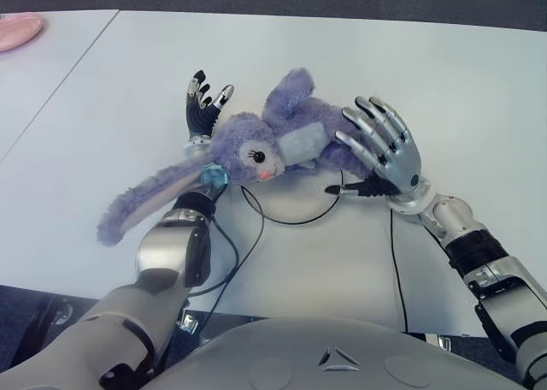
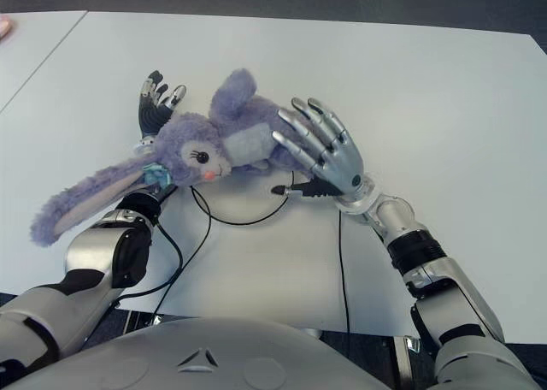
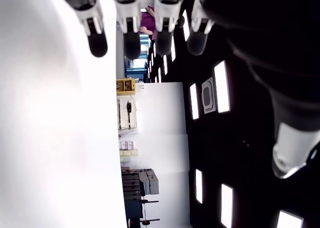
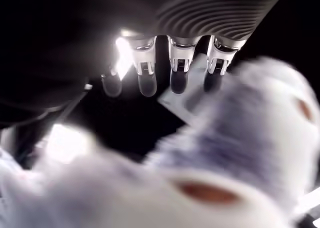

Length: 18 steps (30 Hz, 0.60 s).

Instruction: Put the doll into the plate.

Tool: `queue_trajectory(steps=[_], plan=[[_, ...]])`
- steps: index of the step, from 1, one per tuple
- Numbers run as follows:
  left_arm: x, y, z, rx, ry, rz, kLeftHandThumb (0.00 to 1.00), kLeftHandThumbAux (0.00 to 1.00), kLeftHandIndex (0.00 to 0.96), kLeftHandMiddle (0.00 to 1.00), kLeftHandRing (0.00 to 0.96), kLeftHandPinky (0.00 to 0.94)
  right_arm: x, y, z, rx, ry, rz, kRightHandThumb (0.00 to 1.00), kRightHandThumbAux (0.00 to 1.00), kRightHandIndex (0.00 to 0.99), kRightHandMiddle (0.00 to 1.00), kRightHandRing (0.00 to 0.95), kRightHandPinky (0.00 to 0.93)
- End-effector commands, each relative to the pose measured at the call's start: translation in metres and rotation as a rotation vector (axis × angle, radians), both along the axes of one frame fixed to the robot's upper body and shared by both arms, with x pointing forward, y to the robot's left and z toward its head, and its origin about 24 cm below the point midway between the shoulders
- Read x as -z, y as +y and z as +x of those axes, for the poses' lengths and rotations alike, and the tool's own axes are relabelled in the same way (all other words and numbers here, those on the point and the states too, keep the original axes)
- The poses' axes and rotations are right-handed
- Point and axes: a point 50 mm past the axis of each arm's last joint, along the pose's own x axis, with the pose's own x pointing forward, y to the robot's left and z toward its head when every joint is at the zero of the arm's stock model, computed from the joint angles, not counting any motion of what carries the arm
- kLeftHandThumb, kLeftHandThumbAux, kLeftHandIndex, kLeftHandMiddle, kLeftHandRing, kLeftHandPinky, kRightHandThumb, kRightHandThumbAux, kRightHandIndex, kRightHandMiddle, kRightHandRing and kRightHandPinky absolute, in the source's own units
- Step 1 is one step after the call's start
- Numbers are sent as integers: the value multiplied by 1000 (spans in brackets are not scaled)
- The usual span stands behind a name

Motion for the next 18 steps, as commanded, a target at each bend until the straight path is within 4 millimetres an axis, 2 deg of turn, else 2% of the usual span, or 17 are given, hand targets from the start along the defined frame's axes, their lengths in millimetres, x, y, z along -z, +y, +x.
queue_trajectory(steps=[1,11,18], plan=[[115,-7,-89,-63,543,-74,0,584,119,92,103,121,24,-3,-21,-53,-59,-88,42,405,0,0,0,0],[115,-8,-89,-60,543,-71,0,558,126,95,104,122,26,-2,-16,-55,-103,-85,0,453,0,0,0,0],[116,-7,-89,-61,548,-68,0,557,131,98,107,124,25,-3,-13,-19,-38,-106,0,463,0,0,0,0]])
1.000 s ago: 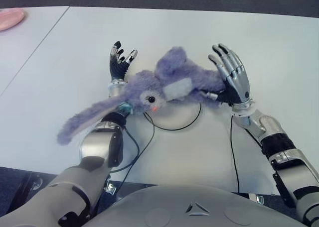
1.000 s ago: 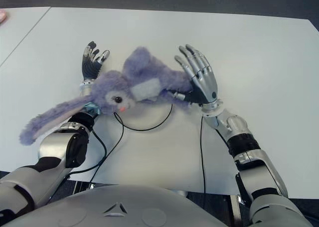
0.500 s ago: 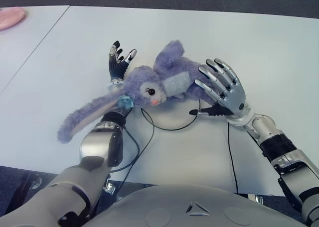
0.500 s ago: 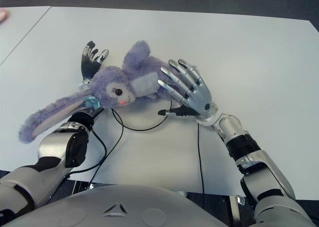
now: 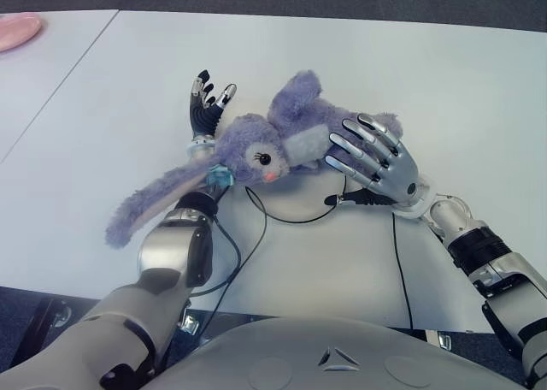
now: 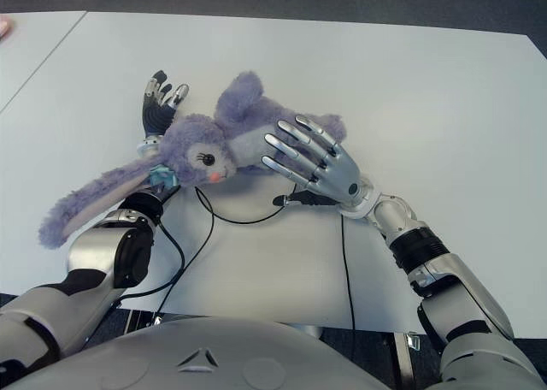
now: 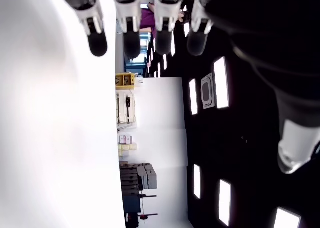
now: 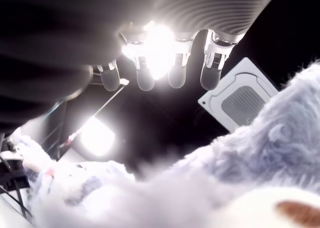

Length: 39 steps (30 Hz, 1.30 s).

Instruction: Put the doll into the plate.

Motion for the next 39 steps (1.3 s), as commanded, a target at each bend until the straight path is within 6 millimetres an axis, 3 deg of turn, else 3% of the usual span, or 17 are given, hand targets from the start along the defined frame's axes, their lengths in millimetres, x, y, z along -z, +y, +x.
queue_trajectory(steps=[1,8,22,25,30,33,39], plan=[[115,-3,-90,-67,548,-57,0,559,131,98,107,123,21,-2,-13,19,66,-17,0,464,0,0,0,0],[115,-3,-89,-61,545,-52,0,568,119,93,105,118,21,-1,-15,-1,188,-10,25,455,0,0,0,0],[114,-4,-88,-61,545,-55,0,570,101,96,108,132,17,-2,-11,-27,239,82,48,396,0,0,0,0],[114,-4,-88,-64,542,-58,0,566,101,95,107,125,-22,8,-4,-207,385,256,59,373,0,0,0,0],[114,-4,-88,-65,538,-62,0,560,99,91,103,117,-25,7,-9,-345,564,470,79,366,0,0,0,0],[113,-5,-87,-66,538,-60,0,556,98,91,102,119,-49,8,-14,-380,477,599,91,386,0,0,0,0],[113,-5,-86,-69,538,-63,0,560,101,98,107,129,-64,-8,-26,-388,403,696,136,454,0,0,0,0]])
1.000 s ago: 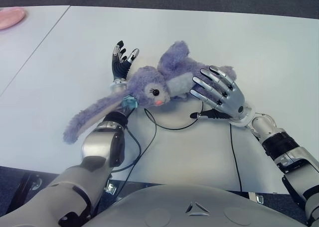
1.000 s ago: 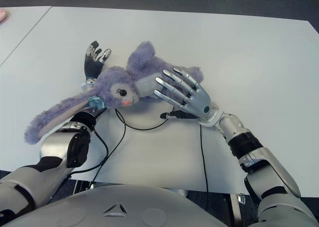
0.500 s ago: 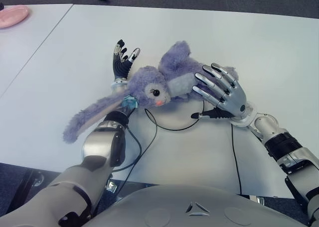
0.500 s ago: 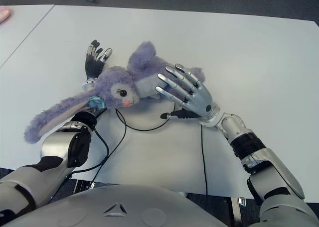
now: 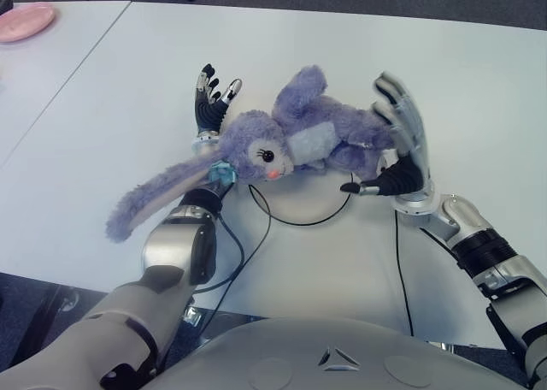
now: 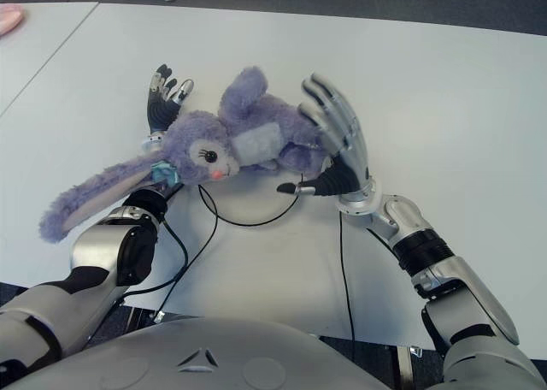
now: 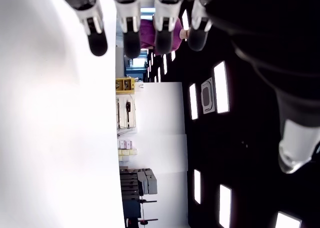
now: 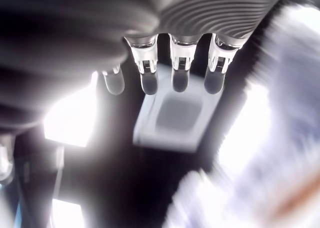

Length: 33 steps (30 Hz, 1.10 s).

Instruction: Put the doll into the plate.

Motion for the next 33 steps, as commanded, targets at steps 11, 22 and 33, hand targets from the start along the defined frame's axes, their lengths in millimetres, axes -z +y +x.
queue_trajectory(steps=[11,22,33], plan=[[120,4,-91,-86,563,-50,0,572,108,113,121,142,-24,-15,-19,-47,7,215,155,478,0,0,0,0],[119,3,-91,-80,557,-42,0,546,108,111,121,133,-25,-18,-19,-48,14,217,155,478,0,0,0,0],[119,2,-90,-76,563,-44,0,542,102,104,115,129,-25,-19,-18,-49,17,218,155,478,0,0,0,0]])
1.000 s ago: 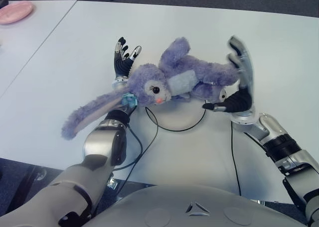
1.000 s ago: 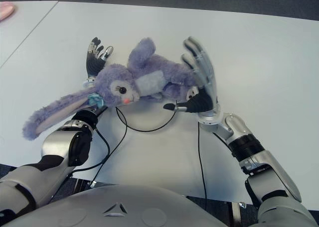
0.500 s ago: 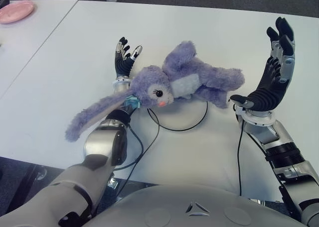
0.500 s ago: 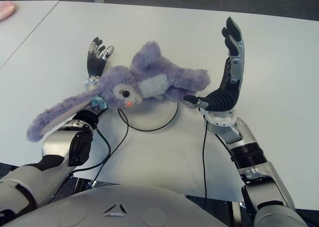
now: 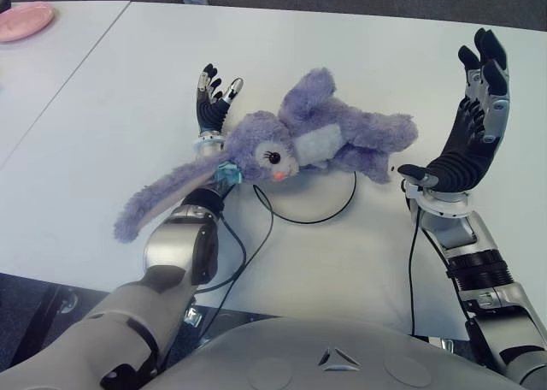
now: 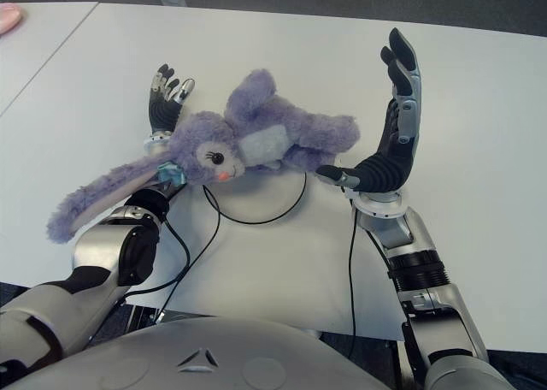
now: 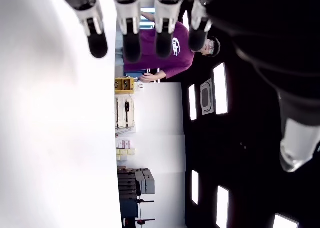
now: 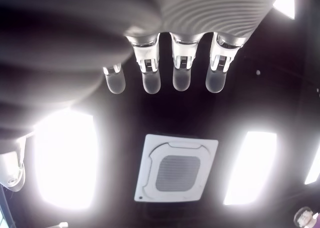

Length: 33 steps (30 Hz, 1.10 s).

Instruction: Put the doll into the plate.

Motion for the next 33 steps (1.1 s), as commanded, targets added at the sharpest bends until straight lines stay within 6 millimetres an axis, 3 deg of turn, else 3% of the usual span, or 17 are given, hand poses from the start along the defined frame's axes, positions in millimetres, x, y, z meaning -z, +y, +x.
queue_trajectory(steps=[1,25,26,28,29,33], plan=[[119,4,-89,-63,564,-42,0,542,102,105,115,135,5,-5,-2,-3,28,38,155,478,0,0,0,0],[119,7,-89,-68,558,-52,0,567,101,112,124,145,6,-3,1,-7,34,40,155,478,0,0,0,0],[118,7,-89,-69,557,-55,0,567,101,113,124,144,-5,-30,42,106,180,98,155,478,0,0,0,0],[118,7,-88,-70,559,-56,0,568,103,113,124,143,-19,-72,88,201,386,226,79,598,2,11,3,32],[119,7,-88,-71,565,-55,0,568,105,115,125,143,-16,-88,101,218,480,280,50,639,3,17,7,46],[119,9,-89,-76,574,-52,0,573,109,118,128,151,0,-109,121,220,671,370,10,672,4,34,24,67]])
